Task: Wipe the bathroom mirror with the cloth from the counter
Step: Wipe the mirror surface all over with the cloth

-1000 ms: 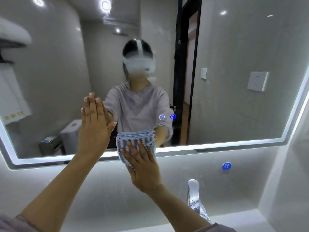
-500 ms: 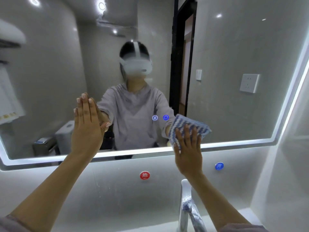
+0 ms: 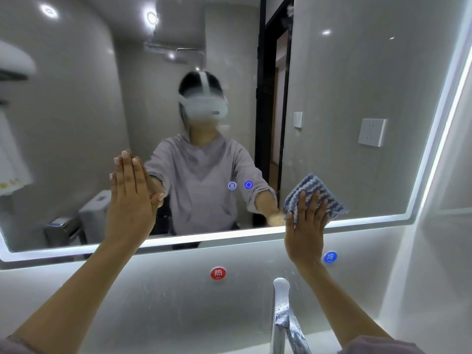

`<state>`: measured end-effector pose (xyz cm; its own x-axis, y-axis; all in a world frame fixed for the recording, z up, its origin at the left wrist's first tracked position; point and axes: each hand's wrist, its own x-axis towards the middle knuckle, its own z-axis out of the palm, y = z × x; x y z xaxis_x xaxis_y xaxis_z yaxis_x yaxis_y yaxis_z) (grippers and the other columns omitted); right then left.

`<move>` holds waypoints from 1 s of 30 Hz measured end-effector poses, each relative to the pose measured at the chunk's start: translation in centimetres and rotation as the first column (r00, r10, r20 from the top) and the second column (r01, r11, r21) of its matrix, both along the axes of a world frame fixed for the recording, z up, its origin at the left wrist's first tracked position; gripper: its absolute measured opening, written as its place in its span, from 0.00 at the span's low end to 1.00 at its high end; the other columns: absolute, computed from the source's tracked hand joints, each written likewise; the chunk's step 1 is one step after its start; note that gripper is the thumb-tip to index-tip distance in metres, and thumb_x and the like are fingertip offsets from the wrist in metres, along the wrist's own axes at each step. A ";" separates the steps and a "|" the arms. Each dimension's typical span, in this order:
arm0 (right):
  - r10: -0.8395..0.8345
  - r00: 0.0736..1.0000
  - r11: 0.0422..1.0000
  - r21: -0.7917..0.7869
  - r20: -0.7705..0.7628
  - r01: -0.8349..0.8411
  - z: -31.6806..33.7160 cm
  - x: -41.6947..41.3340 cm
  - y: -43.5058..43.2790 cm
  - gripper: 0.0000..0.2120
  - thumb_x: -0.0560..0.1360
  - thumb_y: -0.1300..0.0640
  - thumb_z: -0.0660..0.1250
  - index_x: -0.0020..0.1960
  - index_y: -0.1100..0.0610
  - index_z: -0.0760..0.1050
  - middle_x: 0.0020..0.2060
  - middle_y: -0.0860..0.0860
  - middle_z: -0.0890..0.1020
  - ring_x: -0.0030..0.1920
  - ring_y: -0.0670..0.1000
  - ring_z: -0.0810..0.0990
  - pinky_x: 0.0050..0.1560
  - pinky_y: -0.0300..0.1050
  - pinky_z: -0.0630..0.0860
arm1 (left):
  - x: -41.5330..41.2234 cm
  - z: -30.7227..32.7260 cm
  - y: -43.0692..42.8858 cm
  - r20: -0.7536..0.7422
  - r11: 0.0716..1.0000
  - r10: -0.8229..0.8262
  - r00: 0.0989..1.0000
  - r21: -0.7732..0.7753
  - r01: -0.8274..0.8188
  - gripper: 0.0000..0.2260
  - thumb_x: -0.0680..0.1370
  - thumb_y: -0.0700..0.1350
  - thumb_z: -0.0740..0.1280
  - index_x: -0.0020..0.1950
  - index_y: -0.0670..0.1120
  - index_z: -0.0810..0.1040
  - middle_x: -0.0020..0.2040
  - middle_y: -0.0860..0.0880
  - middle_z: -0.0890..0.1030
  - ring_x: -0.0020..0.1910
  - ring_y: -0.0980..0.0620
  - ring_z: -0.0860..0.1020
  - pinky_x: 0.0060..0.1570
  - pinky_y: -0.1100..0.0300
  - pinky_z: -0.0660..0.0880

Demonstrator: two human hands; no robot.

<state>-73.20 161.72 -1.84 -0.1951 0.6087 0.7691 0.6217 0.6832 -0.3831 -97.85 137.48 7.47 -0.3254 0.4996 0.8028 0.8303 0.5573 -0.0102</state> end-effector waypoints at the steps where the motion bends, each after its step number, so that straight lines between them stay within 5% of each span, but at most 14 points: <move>1: -0.001 1.000 1.000 0.026 0.008 0.000 0.0 -0.2 -0.1 0.27 0.81 0.47 0.44 0.76 0.59 0.54 0.76 0.62 0.52 0.75 0.66 0.50 0.73 0.67 0.49 | 0.0 0.0 0.0 -0.004 1.000 -0.004 1.000 0.005 0.004 0.32 0.80 0.54 0.45 0.74 0.29 0.46 0.75 0.31 0.48 0.76 0.34 0.47 0.73 0.40 0.52; 13: 0.063 0.998 0.955 0.289 0.021 -0.066 4.6 -4.1 -2.4 0.25 0.80 0.52 0.53 0.74 0.60 0.59 0.72 0.67 0.63 0.71 0.71 0.58 0.69 0.71 0.58 | 0.2 0.0 -0.3 -0.012 1.000 -0.009 1.000 0.003 0.009 0.34 0.80 0.56 0.46 0.74 0.31 0.45 0.76 0.33 0.46 0.76 0.36 0.45 0.74 0.42 0.50; 22: 0.071 0.997 0.939 0.337 0.002 -0.067 10.8 -4.4 -1.3 0.25 0.80 0.49 0.48 0.76 0.51 0.51 0.76 0.61 0.55 0.76 0.64 0.50 0.75 0.62 0.45 | 0.1 0.0 -0.4 -0.007 0.999 0.023 1.000 -0.030 -0.024 0.35 0.79 0.57 0.45 0.74 0.30 0.45 0.76 0.33 0.44 0.76 0.37 0.43 0.75 0.43 0.49; 30: 0.057 0.998 0.936 0.350 -0.037 -0.040 13.5 -4.6 -0.1 0.25 0.81 0.47 0.45 0.77 0.52 0.51 0.76 0.60 0.56 0.76 0.63 0.51 0.75 0.62 0.45 | -0.1 -0.2 -0.2 0.001 0.999 0.027 1.000 -0.040 -0.027 0.34 0.79 0.57 0.44 0.74 0.31 0.44 0.76 0.33 0.42 0.76 0.38 0.41 0.75 0.43 0.48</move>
